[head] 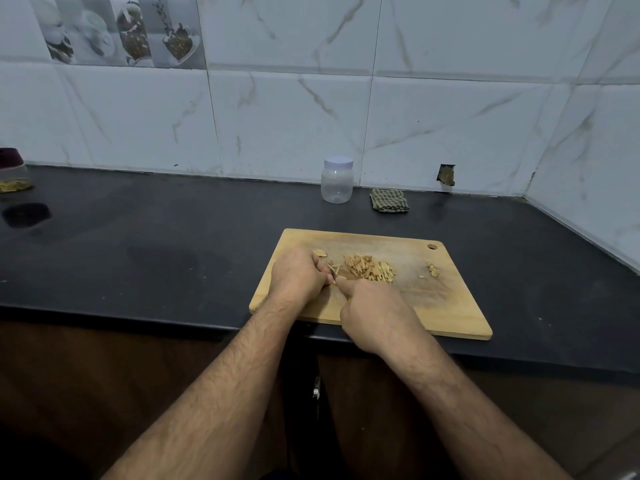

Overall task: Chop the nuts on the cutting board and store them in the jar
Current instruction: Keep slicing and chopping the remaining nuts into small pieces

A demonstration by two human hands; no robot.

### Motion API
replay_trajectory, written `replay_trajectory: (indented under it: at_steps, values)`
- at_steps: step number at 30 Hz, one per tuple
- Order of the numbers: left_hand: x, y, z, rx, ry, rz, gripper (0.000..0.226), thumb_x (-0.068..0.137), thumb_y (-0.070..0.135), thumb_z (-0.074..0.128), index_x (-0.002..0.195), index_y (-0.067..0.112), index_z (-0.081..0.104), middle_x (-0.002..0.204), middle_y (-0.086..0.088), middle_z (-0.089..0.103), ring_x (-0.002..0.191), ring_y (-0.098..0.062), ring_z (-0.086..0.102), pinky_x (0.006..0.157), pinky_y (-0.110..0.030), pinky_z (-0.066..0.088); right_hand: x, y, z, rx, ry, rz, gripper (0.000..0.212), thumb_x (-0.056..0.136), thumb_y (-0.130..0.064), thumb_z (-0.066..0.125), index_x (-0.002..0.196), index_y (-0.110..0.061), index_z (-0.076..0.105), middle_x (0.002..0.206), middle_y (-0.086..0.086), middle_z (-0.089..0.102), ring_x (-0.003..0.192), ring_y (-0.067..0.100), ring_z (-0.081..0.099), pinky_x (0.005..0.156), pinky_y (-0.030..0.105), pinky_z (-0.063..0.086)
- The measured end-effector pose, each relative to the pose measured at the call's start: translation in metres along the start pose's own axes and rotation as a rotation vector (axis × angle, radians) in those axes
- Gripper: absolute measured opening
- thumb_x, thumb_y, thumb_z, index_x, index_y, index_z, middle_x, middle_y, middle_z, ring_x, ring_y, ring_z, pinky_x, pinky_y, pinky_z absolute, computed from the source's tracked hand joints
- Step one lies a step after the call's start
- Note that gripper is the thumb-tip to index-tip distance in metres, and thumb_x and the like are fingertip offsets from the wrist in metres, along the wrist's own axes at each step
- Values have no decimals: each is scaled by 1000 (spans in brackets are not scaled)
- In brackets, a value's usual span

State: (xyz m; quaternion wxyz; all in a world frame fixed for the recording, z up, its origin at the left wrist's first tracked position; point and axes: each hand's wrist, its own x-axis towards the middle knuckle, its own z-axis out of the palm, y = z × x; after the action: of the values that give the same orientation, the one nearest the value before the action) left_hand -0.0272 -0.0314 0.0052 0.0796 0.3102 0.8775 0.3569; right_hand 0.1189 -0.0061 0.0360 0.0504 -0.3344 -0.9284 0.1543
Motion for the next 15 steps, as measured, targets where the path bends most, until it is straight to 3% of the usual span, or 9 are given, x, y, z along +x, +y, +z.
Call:
replay_trajectory:
  at_steps: [8,15]
  values:
    - [1,0,-1,-8,-26,-9,5,85,25,75,85,20,76,77,14,64,77,-2,53,56,-16,35,-24,13,10,-68,-6,2,74,92,-6,47,153,-41,23,127,5,59,110,24,58,86,36,54]
    - [0,0,-2,-22,-43,-11,4,86,21,73,85,19,77,88,10,72,83,-5,59,59,-18,40,-10,9,6,-40,51,13,68,93,-6,44,153,-36,31,130,5,60,118,23,56,89,34,51]
